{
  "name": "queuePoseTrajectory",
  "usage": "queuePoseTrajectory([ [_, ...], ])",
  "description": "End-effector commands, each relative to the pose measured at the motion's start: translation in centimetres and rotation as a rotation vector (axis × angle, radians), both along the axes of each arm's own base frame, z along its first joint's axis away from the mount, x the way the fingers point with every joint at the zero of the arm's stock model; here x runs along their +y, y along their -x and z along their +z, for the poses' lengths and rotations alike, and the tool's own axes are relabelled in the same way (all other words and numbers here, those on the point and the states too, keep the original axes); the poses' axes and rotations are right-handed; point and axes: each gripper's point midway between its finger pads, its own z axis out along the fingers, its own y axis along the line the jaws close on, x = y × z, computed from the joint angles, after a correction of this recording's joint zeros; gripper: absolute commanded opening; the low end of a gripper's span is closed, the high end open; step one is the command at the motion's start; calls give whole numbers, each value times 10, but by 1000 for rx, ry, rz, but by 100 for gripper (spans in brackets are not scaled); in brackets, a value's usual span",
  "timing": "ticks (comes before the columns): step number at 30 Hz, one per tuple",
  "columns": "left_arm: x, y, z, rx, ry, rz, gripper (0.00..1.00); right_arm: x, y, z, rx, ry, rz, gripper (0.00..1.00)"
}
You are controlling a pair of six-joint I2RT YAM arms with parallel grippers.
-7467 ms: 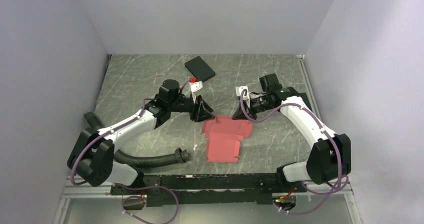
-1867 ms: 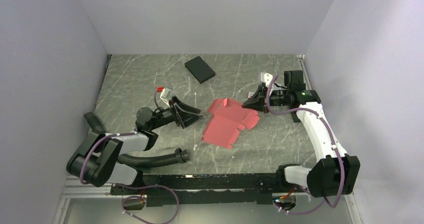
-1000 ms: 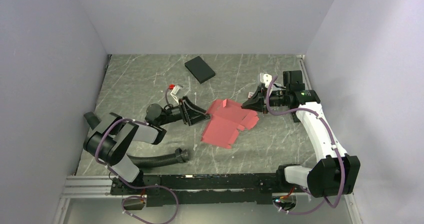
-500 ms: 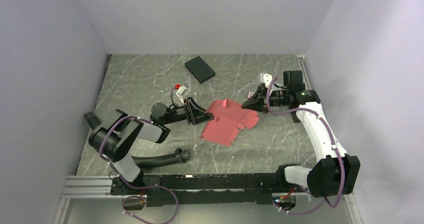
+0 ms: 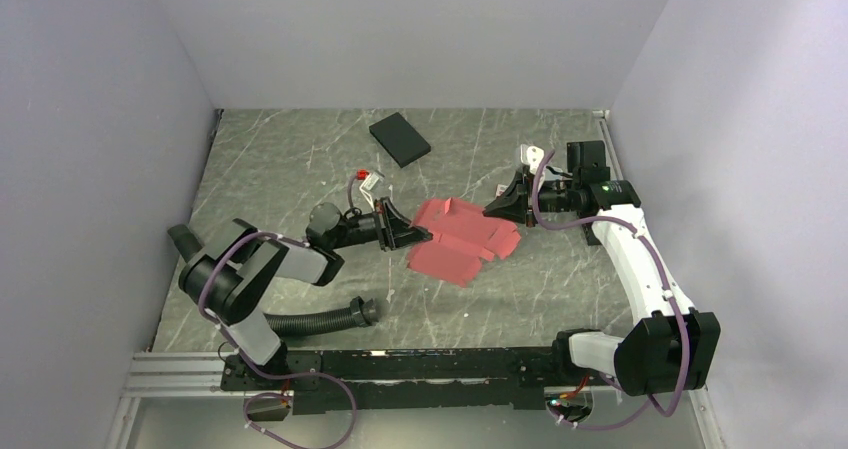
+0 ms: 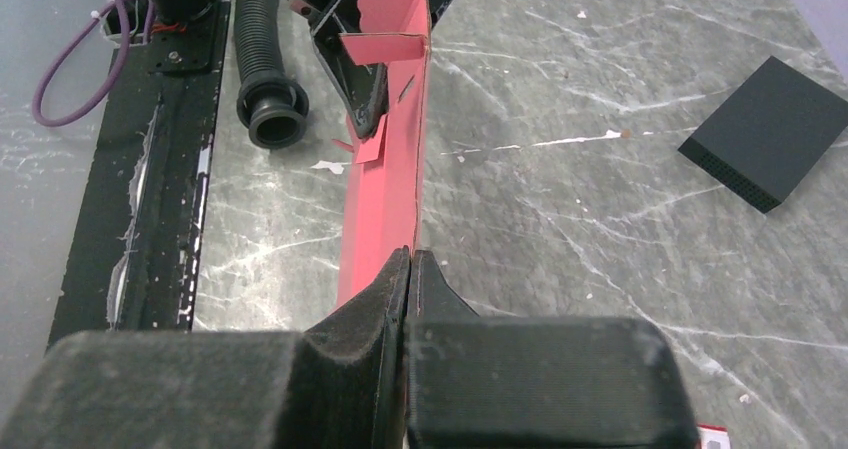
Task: Fold the paper box
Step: Fold the paper box at the center of the board.
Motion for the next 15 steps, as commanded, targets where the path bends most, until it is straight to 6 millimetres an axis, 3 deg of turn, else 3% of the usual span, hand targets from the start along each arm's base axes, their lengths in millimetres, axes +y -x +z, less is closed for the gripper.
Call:
queuePoseTrajectory([
  [1, -4, -3, 13, -84, -22, 25, 0, 5, 3, 8, -28, -34, 30, 0],
  [9, 5, -8, 19, -121, -78, 145, 0, 6, 2, 5, -22, -29, 26, 0],
  [11, 5, -8, 19, -111, -79, 143, 20, 7, 2, 6, -23, -30, 28, 0],
  [15, 3, -7, 21, -106, -61, 130, 28, 6, 2, 5, -24, -28, 26, 0],
])
